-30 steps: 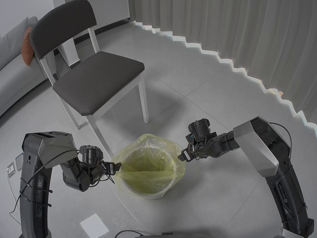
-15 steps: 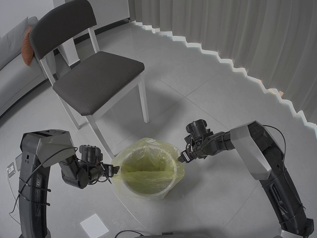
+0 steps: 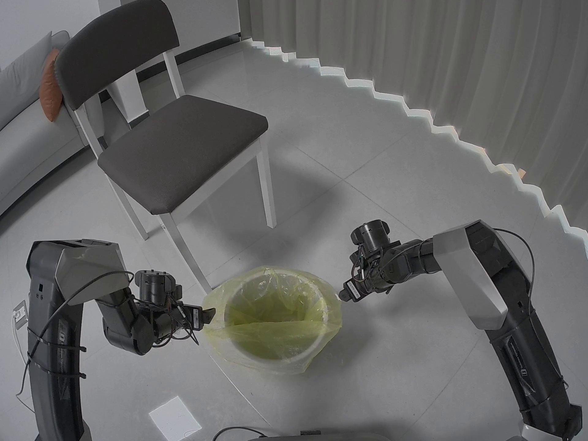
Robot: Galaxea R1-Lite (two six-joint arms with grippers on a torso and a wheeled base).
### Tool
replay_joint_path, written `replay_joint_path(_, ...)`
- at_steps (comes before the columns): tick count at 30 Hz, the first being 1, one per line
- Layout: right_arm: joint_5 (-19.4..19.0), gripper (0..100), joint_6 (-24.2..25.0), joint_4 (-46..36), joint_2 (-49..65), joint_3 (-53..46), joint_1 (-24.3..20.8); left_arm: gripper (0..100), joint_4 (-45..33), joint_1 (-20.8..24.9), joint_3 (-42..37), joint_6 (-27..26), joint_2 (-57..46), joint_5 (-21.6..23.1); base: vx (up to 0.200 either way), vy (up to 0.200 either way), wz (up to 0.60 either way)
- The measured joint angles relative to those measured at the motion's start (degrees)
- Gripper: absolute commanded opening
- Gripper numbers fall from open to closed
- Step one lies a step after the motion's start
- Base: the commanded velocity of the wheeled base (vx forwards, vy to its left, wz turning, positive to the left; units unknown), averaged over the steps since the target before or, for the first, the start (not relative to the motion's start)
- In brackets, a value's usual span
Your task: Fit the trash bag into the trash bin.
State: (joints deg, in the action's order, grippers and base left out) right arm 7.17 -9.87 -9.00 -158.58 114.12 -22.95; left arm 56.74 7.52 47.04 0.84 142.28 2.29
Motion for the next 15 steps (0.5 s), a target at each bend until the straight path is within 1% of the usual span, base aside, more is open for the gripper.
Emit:
replay_joint_path(5,0.2,100,0.3,1.0,2.7,-1.9,0.0,100,3.3,-0.5,-2.7,0.3,-1.0,0.5,0.000,0.000,0.00)
replay_joint_path(9,0.2,100,0.4,4.3,6.3,-6.0,-0.6,100,7.3,-1.1,-6.0,0.4,-2.0,1.7,0.000,0.000,0.00)
replay_joint_path(15,0.0,100,0.7,10.4,11.5,-15.3,-4.4,100,12.0,-2.2,-9.9,0.5,-2.9,2.8,0.000,0.000,0.00)
